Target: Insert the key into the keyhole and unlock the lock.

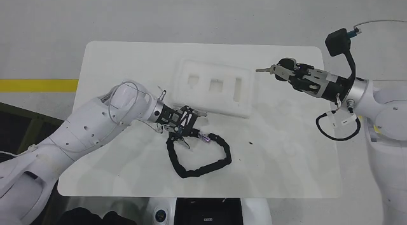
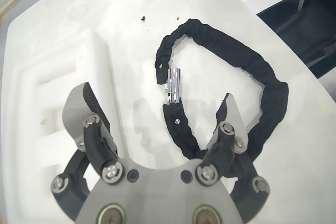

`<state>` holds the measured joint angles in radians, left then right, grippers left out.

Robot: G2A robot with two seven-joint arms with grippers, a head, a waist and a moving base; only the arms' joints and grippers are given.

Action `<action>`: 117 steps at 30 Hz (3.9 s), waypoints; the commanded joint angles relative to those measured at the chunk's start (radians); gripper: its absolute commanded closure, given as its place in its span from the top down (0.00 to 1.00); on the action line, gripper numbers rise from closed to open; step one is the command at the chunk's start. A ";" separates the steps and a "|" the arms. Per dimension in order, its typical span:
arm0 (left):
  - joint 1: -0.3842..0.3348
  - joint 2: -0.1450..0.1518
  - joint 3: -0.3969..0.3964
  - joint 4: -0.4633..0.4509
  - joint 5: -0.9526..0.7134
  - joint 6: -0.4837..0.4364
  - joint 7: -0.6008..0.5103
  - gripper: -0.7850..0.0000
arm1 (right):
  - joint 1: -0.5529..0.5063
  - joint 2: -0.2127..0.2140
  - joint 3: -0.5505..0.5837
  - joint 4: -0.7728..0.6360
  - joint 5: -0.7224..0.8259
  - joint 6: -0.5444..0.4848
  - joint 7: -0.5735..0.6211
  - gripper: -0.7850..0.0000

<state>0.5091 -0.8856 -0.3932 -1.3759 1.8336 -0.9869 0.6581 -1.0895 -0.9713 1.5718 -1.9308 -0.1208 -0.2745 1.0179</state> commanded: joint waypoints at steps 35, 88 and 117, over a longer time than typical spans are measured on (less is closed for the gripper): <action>0.021 -0.093 0.069 0.148 0.106 0.101 0.066 0.64 | 0.000 0.000 0.000 0.000 0.000 0.000 0.000 0.00; 0.075 -0.111 0.026 0.376 -0.192 0.407 0.582 0.00 | 0.010 0.003 -0.201 -0.201 -0.097 0.270 0.094 0.00; 0.066 -0.121 0.098 0.411 -0.329 0.459 0.634 0.00 | -0.035 -0.006 -0.354 -0.243 -0.165 0.416 0.042 0.00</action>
<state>0.5754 -1.0065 -0.2952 -0.9650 1.5047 -0.5283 1.2919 -1.1301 -0.9773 1.2236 -2.1787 -0.2835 0.1343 1.0527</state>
